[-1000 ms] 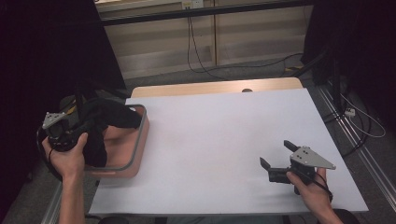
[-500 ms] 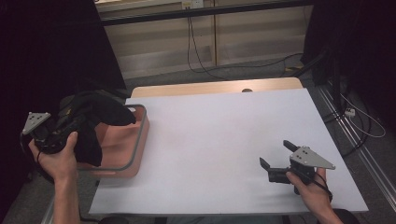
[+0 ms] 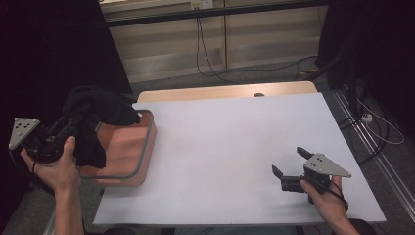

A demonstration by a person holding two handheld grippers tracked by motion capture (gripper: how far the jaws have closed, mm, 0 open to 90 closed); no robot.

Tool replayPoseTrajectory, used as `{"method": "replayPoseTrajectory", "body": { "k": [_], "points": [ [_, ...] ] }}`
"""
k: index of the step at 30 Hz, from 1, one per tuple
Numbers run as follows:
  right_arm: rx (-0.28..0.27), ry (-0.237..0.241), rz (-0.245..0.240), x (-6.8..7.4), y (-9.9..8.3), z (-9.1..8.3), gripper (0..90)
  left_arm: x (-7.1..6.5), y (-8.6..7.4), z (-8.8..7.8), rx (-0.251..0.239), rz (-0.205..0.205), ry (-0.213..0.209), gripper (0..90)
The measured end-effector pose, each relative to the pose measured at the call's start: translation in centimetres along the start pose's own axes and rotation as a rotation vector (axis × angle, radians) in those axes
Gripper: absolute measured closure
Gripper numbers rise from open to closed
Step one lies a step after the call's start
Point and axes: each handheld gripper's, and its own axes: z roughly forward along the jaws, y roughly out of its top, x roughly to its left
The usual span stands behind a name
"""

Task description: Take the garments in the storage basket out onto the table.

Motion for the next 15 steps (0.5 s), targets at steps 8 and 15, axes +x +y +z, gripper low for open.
{"method": "replayPoseTrajectory", "body": {
  "k": [8,15],
  "points": [
    [-0.001,0.008,-0.002,0.0,0.0,0.1,0.0,-1.1,0.8,-0.3,-0.072,-0.029,-0.03,69.9],
    [-0.001,0.009,-0.001,0.0,0.1,0.3,0.0,-2.7,1.5,0.2,-0.112,-0.029,-0.069,69.9]
  ]
}}
